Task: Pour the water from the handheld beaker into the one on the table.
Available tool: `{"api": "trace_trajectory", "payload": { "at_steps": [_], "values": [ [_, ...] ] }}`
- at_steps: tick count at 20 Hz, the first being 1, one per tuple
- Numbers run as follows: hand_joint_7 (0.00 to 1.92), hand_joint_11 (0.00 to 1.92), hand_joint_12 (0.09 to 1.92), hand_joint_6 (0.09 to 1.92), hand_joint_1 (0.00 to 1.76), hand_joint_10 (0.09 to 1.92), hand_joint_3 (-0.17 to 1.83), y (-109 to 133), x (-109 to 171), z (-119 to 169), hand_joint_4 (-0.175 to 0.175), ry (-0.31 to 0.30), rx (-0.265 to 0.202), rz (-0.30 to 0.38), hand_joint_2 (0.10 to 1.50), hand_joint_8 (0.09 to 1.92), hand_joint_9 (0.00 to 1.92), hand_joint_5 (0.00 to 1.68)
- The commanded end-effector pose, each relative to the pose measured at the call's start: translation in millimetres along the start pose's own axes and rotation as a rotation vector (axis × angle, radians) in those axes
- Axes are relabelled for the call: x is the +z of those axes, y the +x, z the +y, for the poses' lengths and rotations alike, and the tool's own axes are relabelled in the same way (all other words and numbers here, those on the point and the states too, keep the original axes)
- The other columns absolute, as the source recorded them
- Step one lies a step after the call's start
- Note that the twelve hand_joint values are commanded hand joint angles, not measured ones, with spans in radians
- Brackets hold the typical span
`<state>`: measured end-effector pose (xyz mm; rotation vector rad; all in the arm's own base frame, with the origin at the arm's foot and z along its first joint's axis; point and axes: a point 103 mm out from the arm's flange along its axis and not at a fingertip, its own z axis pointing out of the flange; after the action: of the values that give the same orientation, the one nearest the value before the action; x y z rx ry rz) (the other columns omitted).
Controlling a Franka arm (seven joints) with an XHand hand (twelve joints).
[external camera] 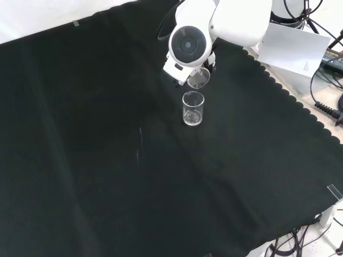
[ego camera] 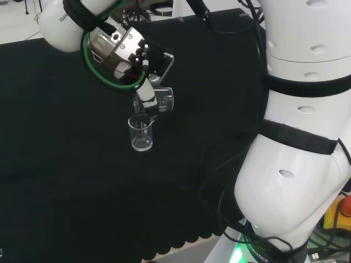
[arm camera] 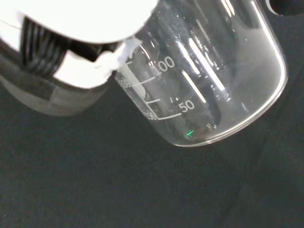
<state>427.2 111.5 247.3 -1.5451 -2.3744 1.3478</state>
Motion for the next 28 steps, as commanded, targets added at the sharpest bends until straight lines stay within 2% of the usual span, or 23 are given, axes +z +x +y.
{"api": "trace_trajectory", "payload": {
  "at_steps": [1, 8, 11, 18, 23, 28],
  "values": [
    [1.31, 1.47, 0.53, 0.73, 1.31, 0.09, 0.77, -11, 7, 0, -0.175, -0.032, -0.002, 0.035, 0.6, 0.71, 1.83, 1.25],
    [1.31, 1.46, 0.53, 0.73, 1.31, 0.09, 0.77, -20, 18, -4, -0.175, -0.107, -0.008, 0.073, 0.6, 0.71, 1.83, 1.25],
    [1.31, 1.46, 0.53, 0.73, 1.31, 0.09, 0.77, -23, 21, -6, -0.175, -0.158, -0.018, 0.086, 0.6, 0.71, 1.83, 1.25],
    [1.31, 1.47, 0.53, 0.73, 1.31, 0.09, 0.77, -32, 29, -4, -0.175, -0.269, -0.052, 0.189, 0.6, 0.71, 1.83, 1.25],
    [1.31, 1.47, 0.53, 0.73, 1.31, 0.09, 0.77, -43, 36, 6, -0.175, -0.313, -0.085, 0.268, 0.6, 0.71, 1.83, 1.25],
    [1.31, 1.47, 0.53, 0.73, 1.31, 0.09, 0.77, -55, 44, 18, -0.175, -0.362, -0.112, 0.315, 0.6, 0.71, 1.83, 1.25]
  ]
}}
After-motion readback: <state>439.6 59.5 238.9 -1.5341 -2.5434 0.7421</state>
